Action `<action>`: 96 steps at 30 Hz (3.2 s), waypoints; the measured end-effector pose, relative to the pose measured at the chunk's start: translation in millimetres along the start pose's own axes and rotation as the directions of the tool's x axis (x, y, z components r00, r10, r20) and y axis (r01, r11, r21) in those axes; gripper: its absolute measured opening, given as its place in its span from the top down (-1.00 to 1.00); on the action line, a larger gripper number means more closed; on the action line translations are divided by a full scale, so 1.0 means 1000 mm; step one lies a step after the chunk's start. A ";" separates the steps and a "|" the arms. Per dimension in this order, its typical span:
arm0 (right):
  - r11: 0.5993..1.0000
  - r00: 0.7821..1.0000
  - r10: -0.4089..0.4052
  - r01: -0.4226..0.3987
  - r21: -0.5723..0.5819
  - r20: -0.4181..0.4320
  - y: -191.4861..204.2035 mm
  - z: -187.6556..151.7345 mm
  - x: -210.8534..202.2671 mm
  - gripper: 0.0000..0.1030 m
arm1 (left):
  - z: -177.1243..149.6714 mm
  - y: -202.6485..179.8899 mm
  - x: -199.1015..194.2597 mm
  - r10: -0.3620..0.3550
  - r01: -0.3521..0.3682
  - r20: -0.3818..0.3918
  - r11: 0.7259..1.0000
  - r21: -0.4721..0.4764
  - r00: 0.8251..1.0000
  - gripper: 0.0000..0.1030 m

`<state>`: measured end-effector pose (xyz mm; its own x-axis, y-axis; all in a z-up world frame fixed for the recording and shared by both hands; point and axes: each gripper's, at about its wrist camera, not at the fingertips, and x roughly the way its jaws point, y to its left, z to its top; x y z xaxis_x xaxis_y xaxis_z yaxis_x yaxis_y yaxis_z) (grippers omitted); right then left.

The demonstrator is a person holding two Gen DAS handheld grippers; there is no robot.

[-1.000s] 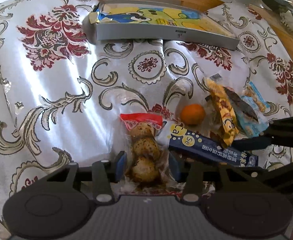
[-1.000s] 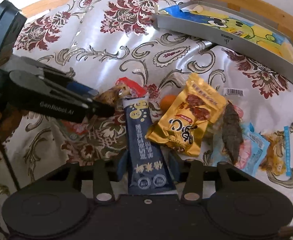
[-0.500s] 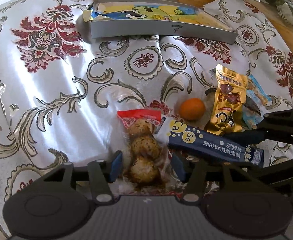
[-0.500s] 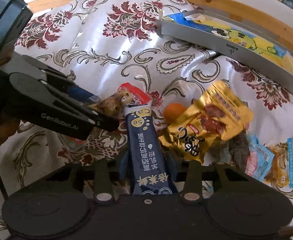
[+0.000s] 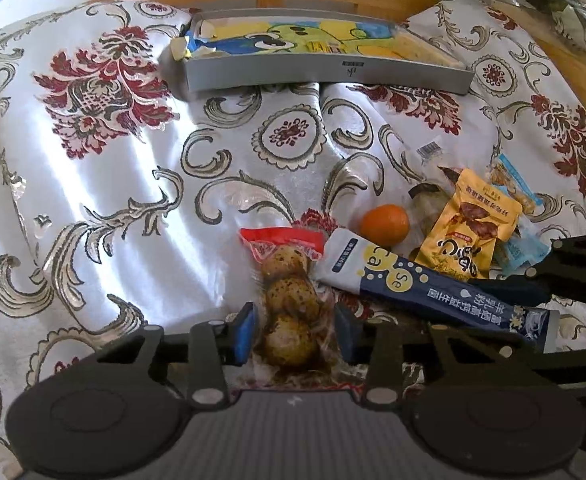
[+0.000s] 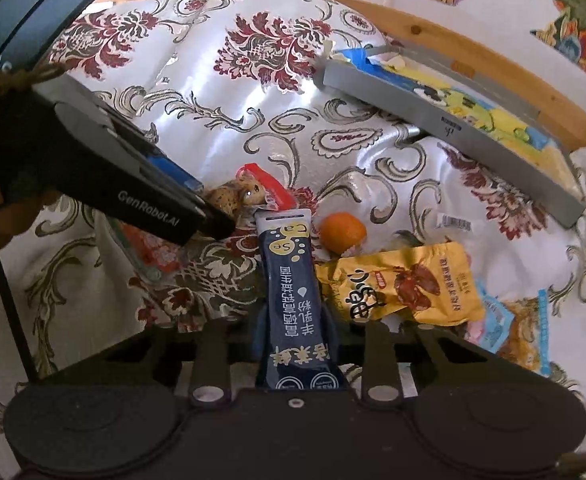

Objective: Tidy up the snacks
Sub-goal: 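Carry blue packet with right tool while left tool carries red-topped bag to tray, then lower blue packet into tray, open right tool while left tool releases red-topped bag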

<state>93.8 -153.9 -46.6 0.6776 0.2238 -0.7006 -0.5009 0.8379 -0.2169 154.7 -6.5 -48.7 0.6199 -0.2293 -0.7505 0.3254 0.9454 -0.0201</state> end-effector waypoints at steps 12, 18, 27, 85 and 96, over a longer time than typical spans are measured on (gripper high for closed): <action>0.993 0.995 -0.075 0.081 -0.087 0.064 0.010 0.000 -0.016 0.44 | 0.004 -0.006 -0.020 0.018 -0.019 0.061 1.000 0.006 0.998 0.18; 0.983 0.987 -0.118 0.132 -0.130 0.107 0.014 0.004 -0.027 0.44 | 0.007 -0.011 -0.035 0.004 -0.006 0.105 1.000 0.018 0.994 0.18; 0.975 0.973 -0.166 0.187 -0.123 0.158 0.000 0.011 -0.034 0.44 | 0.012 -0.017 -0.049 -0.038 0.034 0.191 0.999 0.022 0.981 0.18; 0.949 0.928 -0.305 0.276 0.153 0.216 -0.243 0.142 0.083 0.43 | 0.244 -0.024 0.098 0.151 -0.148 0.304 0.988 -0.034 0.941 0.18; 0.955 0.957 -0.267 0.246 0.165 0.117 -0.241 0.140 0.115 0.41 | 0.242 -0.015 0.130 0.165 -0.147 0.247 0.985 -0.088 0.955 0.16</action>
<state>367.3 -260.4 20.1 0.8448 0.0489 -0.5329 -0.2229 0.9375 -0.2673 403.2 -106.1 14.2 0.8221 -0.1207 -0.5564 0.1668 0.9855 0.0327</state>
